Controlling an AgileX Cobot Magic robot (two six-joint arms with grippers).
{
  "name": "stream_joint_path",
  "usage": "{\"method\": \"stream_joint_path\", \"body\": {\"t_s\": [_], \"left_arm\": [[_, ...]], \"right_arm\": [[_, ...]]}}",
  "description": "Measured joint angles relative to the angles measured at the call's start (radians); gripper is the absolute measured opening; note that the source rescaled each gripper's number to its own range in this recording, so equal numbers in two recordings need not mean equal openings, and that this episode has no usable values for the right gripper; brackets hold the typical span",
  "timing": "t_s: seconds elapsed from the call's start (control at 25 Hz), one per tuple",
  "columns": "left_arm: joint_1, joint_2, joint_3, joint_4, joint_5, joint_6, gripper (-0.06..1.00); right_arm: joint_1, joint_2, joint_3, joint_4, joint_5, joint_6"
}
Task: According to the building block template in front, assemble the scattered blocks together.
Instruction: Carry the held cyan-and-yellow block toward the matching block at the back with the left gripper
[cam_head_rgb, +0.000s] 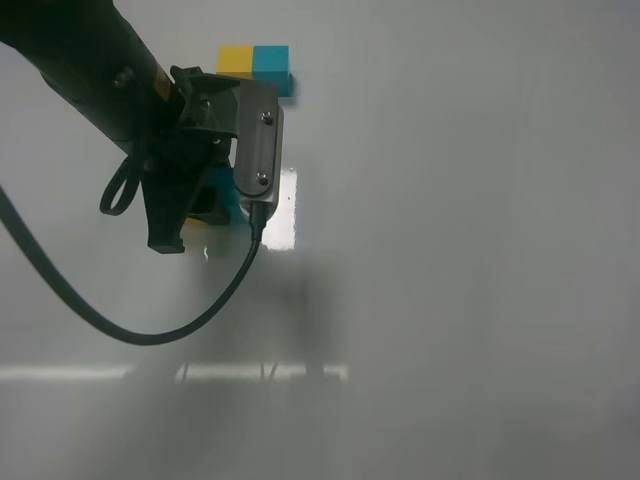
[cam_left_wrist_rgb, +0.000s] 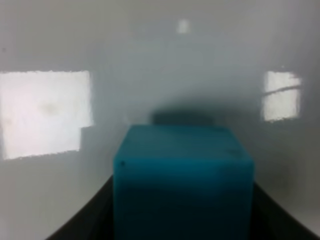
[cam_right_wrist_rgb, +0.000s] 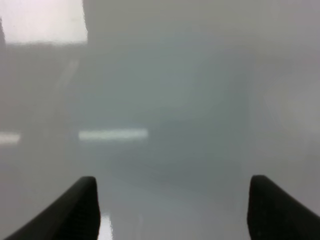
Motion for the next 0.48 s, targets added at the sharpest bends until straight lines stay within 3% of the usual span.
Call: {"method": "stream_joint_path", "body": {"t_s": [0.48], "left_arm": [[0.0, 0.014, -0.001, 0.003, -0.018, 0.0, 0.04]], "right_arm": [[0.0, 0.0, 0.0, 0.0, 0.0, 0.0]]}}
